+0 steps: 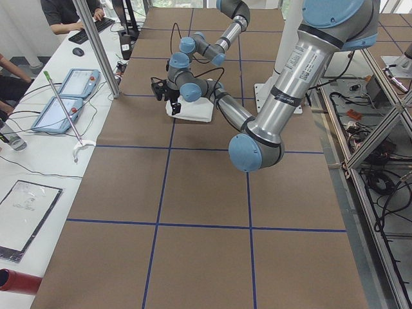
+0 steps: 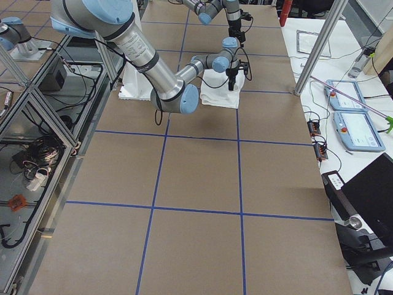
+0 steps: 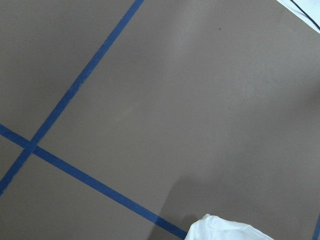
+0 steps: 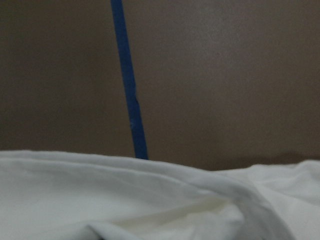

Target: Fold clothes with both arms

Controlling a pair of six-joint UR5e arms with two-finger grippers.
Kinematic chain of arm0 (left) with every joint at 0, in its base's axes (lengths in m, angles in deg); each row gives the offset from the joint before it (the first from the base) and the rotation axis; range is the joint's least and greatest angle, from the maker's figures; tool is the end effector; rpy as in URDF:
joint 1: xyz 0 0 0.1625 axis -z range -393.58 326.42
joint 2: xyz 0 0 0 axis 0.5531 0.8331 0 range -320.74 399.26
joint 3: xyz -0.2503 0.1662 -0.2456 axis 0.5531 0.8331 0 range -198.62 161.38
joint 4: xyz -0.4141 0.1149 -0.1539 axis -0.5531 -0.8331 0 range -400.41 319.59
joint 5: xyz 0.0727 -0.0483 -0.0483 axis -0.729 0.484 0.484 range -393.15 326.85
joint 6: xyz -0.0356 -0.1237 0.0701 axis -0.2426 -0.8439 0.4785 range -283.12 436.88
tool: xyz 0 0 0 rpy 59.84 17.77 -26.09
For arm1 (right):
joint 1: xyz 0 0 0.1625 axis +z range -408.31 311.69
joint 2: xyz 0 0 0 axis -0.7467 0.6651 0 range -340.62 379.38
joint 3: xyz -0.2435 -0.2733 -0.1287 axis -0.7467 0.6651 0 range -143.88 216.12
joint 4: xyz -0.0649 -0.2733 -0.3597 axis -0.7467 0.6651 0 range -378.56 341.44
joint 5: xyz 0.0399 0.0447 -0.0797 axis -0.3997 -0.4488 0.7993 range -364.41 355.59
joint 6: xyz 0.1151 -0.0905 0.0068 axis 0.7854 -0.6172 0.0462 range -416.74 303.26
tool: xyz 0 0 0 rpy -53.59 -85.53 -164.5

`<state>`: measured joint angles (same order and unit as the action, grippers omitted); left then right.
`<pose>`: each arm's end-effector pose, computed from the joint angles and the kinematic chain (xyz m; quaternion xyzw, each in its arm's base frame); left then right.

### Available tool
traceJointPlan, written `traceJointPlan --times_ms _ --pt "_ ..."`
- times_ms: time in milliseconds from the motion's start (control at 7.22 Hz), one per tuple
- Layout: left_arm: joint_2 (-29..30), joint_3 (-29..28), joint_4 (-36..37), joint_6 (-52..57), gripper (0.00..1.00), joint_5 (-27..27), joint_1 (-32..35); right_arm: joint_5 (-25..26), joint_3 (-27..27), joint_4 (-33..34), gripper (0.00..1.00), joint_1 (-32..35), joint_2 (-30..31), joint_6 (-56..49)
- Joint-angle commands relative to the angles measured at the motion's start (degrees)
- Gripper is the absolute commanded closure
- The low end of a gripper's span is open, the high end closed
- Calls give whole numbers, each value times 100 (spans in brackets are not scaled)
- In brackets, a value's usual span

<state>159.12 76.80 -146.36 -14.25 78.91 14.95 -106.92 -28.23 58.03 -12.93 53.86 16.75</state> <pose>0.4168 -0.5898 0.2542 0.0126 0.4579 -0.2967 0.8379 -0.6497 -0.5859 0.2007 0.0692 -0.3739 0.1118 0.9181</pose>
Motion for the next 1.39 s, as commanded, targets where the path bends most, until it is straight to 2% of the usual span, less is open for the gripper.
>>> traceJointPlan --times_ms 0,277,416,554,693,831,970,1247 --pt "-24 230 231 8 1 9 -1 12 492 -257 0 433 -213 -658" --pt "-51 336 250 330 1 26 77 -66 390 -241 0 619 -231 -922" --pt "-582 851 233 742 1 27 87 -563 -64 -6 0 933 38 -1081" --pt "-1161 1395 215 1451 1 18 148 -1029 -625 327 0 1336 467 -1717" --pt "-1541 1731 215 2050 1 26 410 -1138 -1370 791 0 1715 1072 -2524" --pt "-1797 1804 241 2734 1 122 778 -1435 -1735 1144 0 2162 1478 -3429" --pt "-2052 1761 259 3846 1 576 1408 -1778 -1999 1226 0 2706 1996 -4203" --pt "-2641 1386 268 6254 1 1254 2726 -2184 -2055 1279 0 3568 2823 -6005"
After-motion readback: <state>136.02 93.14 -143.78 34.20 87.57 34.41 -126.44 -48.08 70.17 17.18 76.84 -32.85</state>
